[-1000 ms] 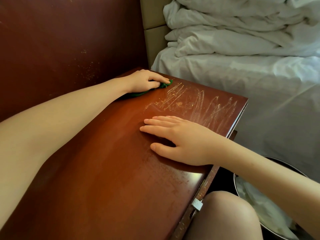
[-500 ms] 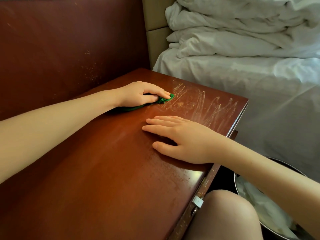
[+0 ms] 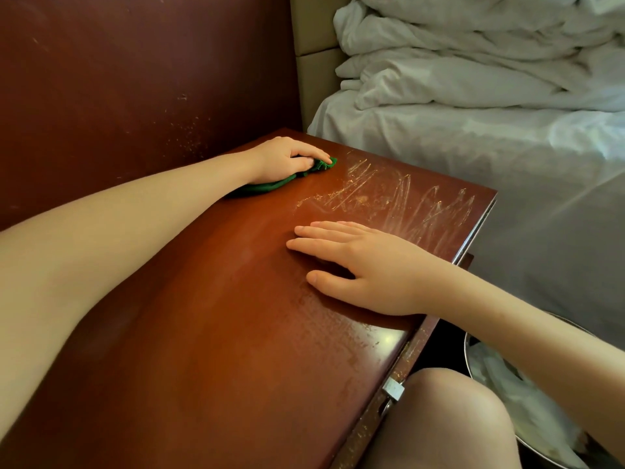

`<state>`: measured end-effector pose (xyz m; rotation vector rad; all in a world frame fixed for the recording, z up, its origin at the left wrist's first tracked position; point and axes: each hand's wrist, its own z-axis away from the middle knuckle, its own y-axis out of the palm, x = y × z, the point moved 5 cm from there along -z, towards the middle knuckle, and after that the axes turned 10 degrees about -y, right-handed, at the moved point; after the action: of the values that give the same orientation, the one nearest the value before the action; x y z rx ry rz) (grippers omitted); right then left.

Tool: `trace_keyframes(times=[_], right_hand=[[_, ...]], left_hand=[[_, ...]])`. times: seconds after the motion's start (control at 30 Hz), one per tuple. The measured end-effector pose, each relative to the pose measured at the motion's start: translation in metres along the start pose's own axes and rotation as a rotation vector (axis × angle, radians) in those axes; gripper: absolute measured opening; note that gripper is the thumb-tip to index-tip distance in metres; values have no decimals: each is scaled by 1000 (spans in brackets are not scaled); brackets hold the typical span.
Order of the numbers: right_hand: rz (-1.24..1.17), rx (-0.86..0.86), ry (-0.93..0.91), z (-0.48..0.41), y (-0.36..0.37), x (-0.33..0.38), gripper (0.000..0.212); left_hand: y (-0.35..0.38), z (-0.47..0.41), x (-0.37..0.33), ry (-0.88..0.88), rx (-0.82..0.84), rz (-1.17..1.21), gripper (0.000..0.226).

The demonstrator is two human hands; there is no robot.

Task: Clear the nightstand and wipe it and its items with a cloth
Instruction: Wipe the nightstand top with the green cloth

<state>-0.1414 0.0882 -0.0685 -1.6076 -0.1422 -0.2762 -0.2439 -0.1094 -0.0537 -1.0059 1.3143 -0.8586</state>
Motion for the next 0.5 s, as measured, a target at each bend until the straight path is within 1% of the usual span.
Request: trace_keyframes(times=[0.27, 0.5], right_hand=[[-6, 0, -2, 0, 0, 0, 53], [-7, -19, -7, 0, 1, 0, 53]], left_hand=[[-6, -24, 9, -165, -72, -18, 36], [-10, -46, 19, -248, -144, -128, 36]])
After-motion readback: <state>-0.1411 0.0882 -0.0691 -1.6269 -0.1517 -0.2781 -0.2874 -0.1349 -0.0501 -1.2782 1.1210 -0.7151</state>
